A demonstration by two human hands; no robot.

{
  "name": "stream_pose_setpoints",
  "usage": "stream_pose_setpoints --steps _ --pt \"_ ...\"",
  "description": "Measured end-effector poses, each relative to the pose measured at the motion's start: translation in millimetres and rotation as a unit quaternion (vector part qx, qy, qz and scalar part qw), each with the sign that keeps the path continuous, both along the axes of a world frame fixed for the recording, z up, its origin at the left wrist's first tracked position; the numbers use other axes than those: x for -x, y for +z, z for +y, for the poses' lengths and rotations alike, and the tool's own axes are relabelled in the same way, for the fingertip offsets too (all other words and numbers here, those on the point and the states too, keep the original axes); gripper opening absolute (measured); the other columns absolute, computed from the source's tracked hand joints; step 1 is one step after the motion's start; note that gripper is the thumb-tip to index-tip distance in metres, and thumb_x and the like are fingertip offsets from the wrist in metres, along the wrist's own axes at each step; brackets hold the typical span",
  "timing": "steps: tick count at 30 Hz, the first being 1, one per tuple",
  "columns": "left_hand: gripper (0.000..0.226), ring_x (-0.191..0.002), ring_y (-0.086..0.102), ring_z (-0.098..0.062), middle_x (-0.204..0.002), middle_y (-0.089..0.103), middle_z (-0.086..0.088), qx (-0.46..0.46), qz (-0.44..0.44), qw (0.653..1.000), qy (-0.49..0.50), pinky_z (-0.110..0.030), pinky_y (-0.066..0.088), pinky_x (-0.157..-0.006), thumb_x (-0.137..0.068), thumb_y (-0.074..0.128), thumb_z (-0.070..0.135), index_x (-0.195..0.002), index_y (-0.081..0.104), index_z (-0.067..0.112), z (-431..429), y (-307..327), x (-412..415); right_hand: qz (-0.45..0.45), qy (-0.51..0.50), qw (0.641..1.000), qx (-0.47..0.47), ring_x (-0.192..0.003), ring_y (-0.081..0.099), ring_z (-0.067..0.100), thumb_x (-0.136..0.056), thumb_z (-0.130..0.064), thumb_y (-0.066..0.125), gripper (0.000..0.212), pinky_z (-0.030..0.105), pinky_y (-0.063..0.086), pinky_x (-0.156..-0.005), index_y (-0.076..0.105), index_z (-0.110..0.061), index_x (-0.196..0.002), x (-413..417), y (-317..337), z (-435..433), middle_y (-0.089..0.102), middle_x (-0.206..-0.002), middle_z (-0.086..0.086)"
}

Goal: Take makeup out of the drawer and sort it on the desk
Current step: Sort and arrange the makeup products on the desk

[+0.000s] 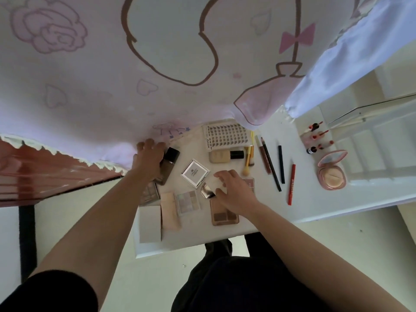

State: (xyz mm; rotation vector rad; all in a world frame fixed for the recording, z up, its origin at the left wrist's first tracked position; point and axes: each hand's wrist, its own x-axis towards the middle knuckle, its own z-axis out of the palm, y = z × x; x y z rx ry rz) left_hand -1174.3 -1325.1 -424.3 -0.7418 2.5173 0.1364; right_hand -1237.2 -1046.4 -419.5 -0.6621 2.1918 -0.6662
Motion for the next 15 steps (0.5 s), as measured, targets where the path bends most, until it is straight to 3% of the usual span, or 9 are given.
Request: stream_pose_setpoints --steps 2,6,9,11,13,15 --pt "0.065 -0.122 0.033 -0.040 -0.136 0.035 -0.016 -0.006 0.030 0.999 0.019 -0.051 0.050 -0.088 -0.079 0.070 0.012 -0.138 0.043 0.019 0.8 5.5 -0.3 -0.006 0.000 1.000 0.000 -0.112 0.058 0.020 -0.091 -0.019 0.058 0.049 0.040 0.051 -0.093 0.047 -0.024 -0.139 2.1 1.0 0.8 0.048 -0.131 0.002" --pt "0.091 -0.118 0.050 -0.041 -0.137 0.039 -0.017 -0.077 0.127 0.977 0.151 -0.049 0.050 -0.094 -0.068 0.083 0.023 -0.144 0.035 0.014 13.3 25.4 -12.1 -0.021 -0.001 1.000 -0.008 -0.114 0.057 0.020 -0.092 -0.021 0.058 0.049 0.040 0.050 -0.094 0.045 -0.025 -0.140 4.3 6.3 -2.4 0.046 -0.133 0.001" --pt "0.094 -0.109 0.061 -0.028 -0.124 0.055 -0.006 -0.235 0.215 0.895 0.312 -0.043 0.055 -0.088 -0.065 0.084 0.024 -0.140 0.029 0.013 36.4 54.8 -25.9 -0.045 -0.043 0.998 0.018 -0.108 0.057 0.015 -0.095 -0.020 0.056 0.045 0.034 0.049 -0.091 0.046 -0.024 -0.139 6.9 15.2 -6.9 0.046 -0.136 0.000" --pt "0.071 -0.091 0.061 -0.017 -0.108 0.059 0.000 -0.354 0.233 0.821 0.382 -0.031 0.053 -0.071 -0.075 0.081 0.024 -0.129 0.036 0.013 57.1 77.1 -38.4 -0.059 -0.089 0.992 0.059 -0.100 0.058 0.011 -0.098 -0.017 0.055 0.040 0.026 0.046 -0.085 0.050 -0.022 -0.137 8.6 26.6 -10.7 0.050 -0.133 0.000" --pt "0.056 -0.080 0.054 -0.013 -0.106 0.059 0.002 -0.446 0.221 0.767 0.405 -0.026 0.044 -0.068 -0.074 0.078 0.034 -0.117 0.050 0.014 74.7 92.5 -55.1 -0.086 -0.117 0.983 0.110 -0.093 0.058 0.008 -0.099 -0.015 0.056 0.035 0.026 0.047 -0.084 0.055 -0.023 -0.134 9.0 41.9 -14.6 0.055 -0.128 -0.001" --pt "0.060 -0.085 0.054 -0.013 -0.109 0.061 0.001 -0.507 0.219 0.737 0.390 -0.028 0.040 -0.074 -0.065 0.078 0.040 -0.118 0.059 0.018 85.1 99.7 -69.5 -0.122 -0.099 0.974 0.166 -0.092 0.059 0.005 -0.100 -0.013 0.055 0.035 0.026 0.048 -0.085 0.058 -0.031 -0.130 7.3 59.5 -16.4 0.056 -0.125 -0.004"
